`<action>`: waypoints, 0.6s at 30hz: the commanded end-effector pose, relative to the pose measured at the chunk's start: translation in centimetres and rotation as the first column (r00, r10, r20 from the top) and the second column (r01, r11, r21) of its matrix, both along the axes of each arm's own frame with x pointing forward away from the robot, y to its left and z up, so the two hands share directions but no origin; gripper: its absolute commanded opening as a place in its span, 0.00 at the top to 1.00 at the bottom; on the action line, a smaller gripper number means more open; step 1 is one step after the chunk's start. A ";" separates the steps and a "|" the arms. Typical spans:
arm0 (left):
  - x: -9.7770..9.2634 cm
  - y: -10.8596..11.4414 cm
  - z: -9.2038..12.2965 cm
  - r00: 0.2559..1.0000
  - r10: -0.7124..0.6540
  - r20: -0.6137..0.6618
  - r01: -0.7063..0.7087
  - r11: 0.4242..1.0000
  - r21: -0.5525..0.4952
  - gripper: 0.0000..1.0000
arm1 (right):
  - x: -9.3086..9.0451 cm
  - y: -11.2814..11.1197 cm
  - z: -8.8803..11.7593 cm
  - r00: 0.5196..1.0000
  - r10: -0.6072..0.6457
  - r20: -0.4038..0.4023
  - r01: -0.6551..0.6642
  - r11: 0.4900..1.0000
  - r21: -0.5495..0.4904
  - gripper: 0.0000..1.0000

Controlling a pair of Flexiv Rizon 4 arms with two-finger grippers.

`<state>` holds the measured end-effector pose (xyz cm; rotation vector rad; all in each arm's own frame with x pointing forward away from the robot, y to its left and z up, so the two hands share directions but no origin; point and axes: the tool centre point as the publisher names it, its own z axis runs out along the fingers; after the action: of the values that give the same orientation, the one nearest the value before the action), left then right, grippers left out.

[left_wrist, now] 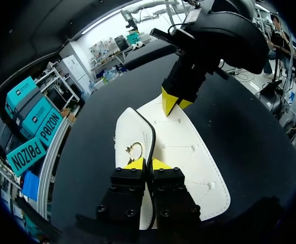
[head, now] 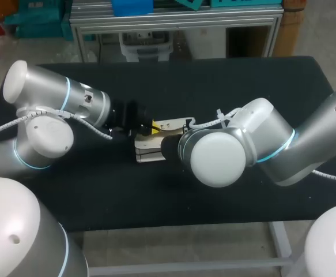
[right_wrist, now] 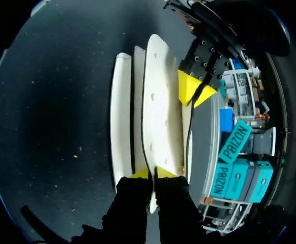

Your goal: Pick up the bag, open it, inspect its contents, close it, and place it on the opposite side

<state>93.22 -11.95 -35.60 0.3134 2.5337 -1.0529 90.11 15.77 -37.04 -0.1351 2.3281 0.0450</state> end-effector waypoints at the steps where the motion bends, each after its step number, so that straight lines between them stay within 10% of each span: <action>1: -0.7 0.1 -0.5 1.000 0.000 -0.012 0.000 1.000 0.006 1.00 | -0.1 -0.3 -0.3 0.993 0.006 0.121 -0.008 1.000 0.020 1.00; 18: -0.3 0.3 -0.7 1.000 -0.014 -0.023 0.014 1.000 0.017 1.00 | -0.1 -0.3 -0.3 0.993 0.006 0.121 -0.008 1.000 0.020 1.00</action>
<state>93.61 -12.60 -36.26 0.3316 2.5727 -1.0437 90.12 15.64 -36.98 -0.1341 2.3278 0.0436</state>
